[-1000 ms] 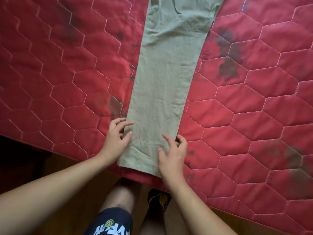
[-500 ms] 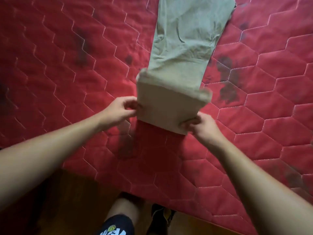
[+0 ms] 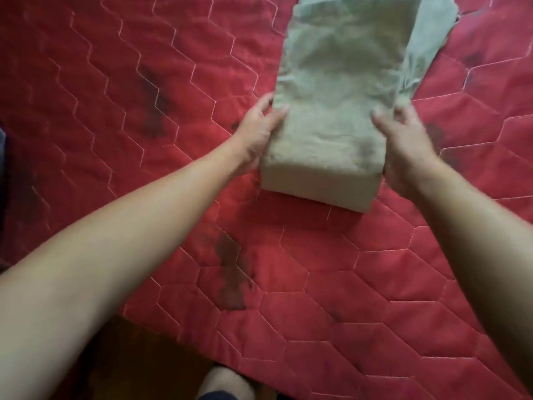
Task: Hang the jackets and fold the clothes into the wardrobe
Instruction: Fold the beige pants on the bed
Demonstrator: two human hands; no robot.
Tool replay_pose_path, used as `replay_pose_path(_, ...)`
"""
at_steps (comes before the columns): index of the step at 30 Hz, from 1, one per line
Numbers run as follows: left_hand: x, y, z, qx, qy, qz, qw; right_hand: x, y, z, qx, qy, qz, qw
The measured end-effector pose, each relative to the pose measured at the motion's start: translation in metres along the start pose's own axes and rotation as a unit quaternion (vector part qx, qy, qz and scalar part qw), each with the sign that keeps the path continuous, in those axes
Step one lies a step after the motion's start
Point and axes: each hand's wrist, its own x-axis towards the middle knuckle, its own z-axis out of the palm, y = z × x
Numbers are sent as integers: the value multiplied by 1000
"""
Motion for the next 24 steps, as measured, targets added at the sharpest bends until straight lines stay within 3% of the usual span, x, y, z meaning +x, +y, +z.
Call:
replay_pose_path(3,-16,-43,-11,6,-12,-122,992,-26,44,-13,15,-57,198,978)
replay_pose_path(5,-28,-61,-18,-3,-31,-153,988,-49,64,-19,64,-75,246,964)
replay_pose_path(11,-66,-95,-36,70,-56,-141,986,-87,94,-15,-28,-76,200,976)
replay_pose_path(18,-147,-137,-48,127,-66,-142,979,-153,137,-17,-24,-94,285,954)
replay_pose_path(24,-233,-180,-65,93,-83,-241,962,-231,183,-22,-36,-121,360,924)
